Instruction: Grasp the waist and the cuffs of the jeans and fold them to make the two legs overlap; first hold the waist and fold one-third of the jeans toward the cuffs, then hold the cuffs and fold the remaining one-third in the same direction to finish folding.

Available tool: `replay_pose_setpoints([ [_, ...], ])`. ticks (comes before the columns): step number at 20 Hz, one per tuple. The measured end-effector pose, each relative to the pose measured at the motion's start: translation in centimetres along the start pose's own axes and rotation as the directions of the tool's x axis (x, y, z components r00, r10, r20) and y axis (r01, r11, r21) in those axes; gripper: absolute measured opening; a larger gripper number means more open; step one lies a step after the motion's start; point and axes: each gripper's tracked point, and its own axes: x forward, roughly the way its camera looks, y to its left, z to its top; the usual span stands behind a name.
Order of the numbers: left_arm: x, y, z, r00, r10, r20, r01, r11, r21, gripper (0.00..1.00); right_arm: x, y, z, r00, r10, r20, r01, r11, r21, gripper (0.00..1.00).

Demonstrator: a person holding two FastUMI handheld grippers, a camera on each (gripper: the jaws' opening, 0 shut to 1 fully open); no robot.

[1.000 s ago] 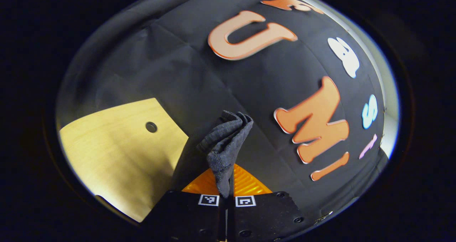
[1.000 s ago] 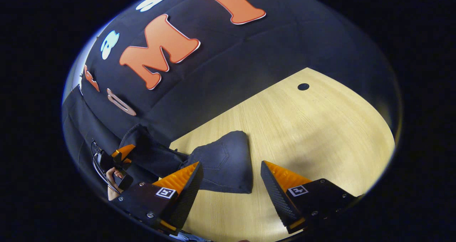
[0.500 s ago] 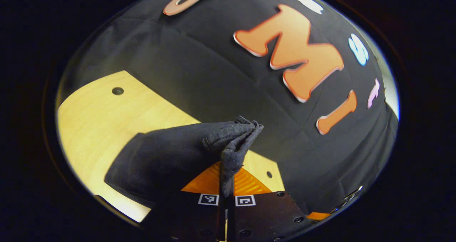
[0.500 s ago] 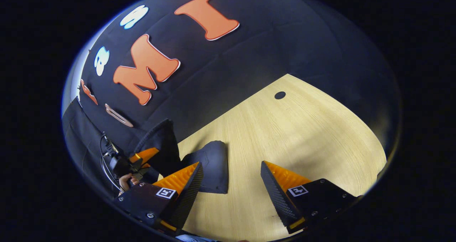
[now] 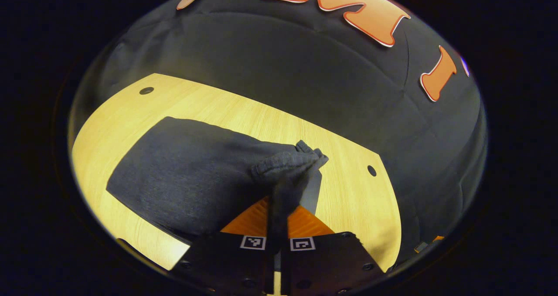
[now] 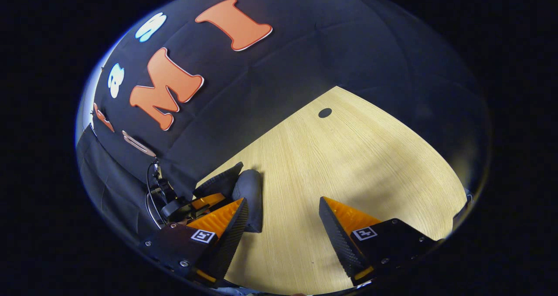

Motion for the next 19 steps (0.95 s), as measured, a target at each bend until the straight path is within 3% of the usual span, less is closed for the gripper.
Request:
replay_pose_setpoints([
  [3, 0.5, -2.1, -2.0, 0.995, -0.089, -0.045, 0.087, 0.995, -0.045, 0.51, 0.1, 0.1, -0.8, 0.999, 0.028, -0.026, -0.027, 0.998, 0.058, 0.98],
  [6, -2.2, -5.2, -2.8, 0.980, -0.192, -0.058, 0.188, 0.980, -0.062, 0.98, 0.2, -0.7, -1.6, 0.999, 0.002, -0.053, -0.002, 1.000, -0.001, 0.98],
  [9, -6.9, -7.2, -2.0, 0.969, -0.245, -0.007, 0.245, 0.969, 0.030, 0.95, -0.1, 0.8, 0.0, 0.999, 0.032, -0.039, -0.032, 0.999, -0.003, 0.98],
  [11, -10.5, -7.4, -0.2, 0.966, -0.249, 0.066, 0.240, 0.963, 0.118, 0.98, -0.4, 1.6, 1.4, 0.999, 0.037, -0.007, -0.037, 0.999, -0.038, 0.98],
  [12, -12.4, -7.1, 0.9, 0.964, -0.243, 0.105, 0.226, 0.962, 0.155, 0.94, -0.5, 2.1, 2.3, 0.999, 0.039, 0.012, -0.039, 0.997, -0.063, 0.98],
  [16, -19.7, -5.1, 5.0, 0.941, -0.214, 0.263, 0.160, 0.964, 0.212, 0.98, -1.4, 5.5, 4.7, 0.994, 0.072, 0.085, -0.059, 0.987, -0.148, 0.98],
  [19, -24.8, -1.6, 9.4, 0.903, -0.149, 0.404, 0.033, 0.960, 0.279, 0.98, -2.0, 8.2, 6.0, 0.985, 0.079, 0.154, -0.045, 0.976, -0.214, 0.98],
])
